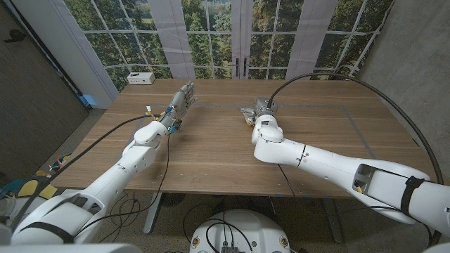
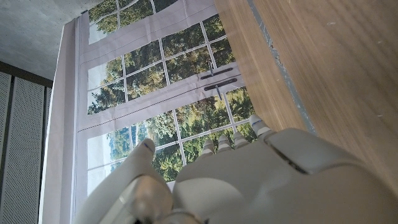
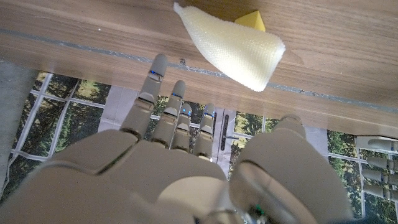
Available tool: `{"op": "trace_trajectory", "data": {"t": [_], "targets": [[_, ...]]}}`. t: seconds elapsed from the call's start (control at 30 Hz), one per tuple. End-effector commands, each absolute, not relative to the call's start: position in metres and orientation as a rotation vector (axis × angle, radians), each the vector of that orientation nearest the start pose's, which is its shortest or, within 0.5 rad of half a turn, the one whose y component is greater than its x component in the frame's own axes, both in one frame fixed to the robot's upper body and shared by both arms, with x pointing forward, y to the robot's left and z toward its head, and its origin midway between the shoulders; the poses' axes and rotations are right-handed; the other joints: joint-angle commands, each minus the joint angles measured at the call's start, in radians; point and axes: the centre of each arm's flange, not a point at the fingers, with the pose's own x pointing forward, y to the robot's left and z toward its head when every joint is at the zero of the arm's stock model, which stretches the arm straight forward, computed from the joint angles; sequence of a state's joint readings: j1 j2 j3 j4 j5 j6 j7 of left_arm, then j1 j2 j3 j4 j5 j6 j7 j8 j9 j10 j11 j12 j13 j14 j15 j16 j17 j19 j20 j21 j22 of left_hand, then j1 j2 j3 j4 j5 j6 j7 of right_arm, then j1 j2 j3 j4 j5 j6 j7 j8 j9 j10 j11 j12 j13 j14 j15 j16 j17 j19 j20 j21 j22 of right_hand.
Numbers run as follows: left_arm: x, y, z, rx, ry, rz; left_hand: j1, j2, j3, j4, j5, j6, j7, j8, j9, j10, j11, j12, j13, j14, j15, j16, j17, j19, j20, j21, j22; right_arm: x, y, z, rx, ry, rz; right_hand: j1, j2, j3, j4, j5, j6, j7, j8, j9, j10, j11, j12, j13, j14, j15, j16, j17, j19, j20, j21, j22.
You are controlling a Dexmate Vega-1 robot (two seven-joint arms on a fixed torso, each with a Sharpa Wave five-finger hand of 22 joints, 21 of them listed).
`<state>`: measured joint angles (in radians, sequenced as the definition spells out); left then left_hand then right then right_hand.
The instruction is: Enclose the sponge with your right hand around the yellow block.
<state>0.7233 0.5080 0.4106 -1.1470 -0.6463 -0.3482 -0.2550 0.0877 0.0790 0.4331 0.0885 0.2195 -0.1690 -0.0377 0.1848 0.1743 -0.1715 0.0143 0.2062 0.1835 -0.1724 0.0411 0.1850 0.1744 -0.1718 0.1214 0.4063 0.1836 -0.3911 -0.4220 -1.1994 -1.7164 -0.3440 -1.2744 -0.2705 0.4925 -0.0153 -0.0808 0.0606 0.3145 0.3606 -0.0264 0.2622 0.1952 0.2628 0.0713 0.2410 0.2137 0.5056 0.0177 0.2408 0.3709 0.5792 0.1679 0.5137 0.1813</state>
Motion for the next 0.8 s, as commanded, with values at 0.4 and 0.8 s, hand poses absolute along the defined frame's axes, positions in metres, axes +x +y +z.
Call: {"op": "trace_trajectory", "data": {"t": [0.4,0.8], "targets": [[0.670,0.283,-0.002,0.067,-0.627,-0.387,0.014,-0.003,-0.002,-0.004,0.004,-0.059,-0.003,-0.002,0.002,-0.156,0.003,-0.005,0.003,-0.160,0.005,-0.002,0.002,-0.020,0.003,-0.004,0.003,0.610,-0.090,-0.014,-1.402,-0.059,-0.389,0.014,-0.002,-0.004,-0.003,0.005,-0.015,0.009,-0.015,0.001,-0.004,0.001,-0.008,0.002,-0.003,-0.005,-0.002,-0.003,0.000,0.001,-0.009,0.002],[0.670,0.281,-0.001,0.073,-0.627,-0.389,0.014,-0.003,-0.004,-0.005,0.004,-0.058,-0.004,-0.001,0.002,-0.156,0.002,-0.005,0.003,-0.161,0.004,-0.002,0.002,-0.020,0.002,-0.006,0.003,0.619,-0.091,-0.018,-1.452,0.017,-0.387,0.049,-0.003,0.000,-0.021,0.009,-0.003,0.009,-0.017,0.001,0.014,-0.004,-0.006,0.002,0.014,-0.020,0.004,-0.006,0.014,-0.009,-0.009,0.003]]}}
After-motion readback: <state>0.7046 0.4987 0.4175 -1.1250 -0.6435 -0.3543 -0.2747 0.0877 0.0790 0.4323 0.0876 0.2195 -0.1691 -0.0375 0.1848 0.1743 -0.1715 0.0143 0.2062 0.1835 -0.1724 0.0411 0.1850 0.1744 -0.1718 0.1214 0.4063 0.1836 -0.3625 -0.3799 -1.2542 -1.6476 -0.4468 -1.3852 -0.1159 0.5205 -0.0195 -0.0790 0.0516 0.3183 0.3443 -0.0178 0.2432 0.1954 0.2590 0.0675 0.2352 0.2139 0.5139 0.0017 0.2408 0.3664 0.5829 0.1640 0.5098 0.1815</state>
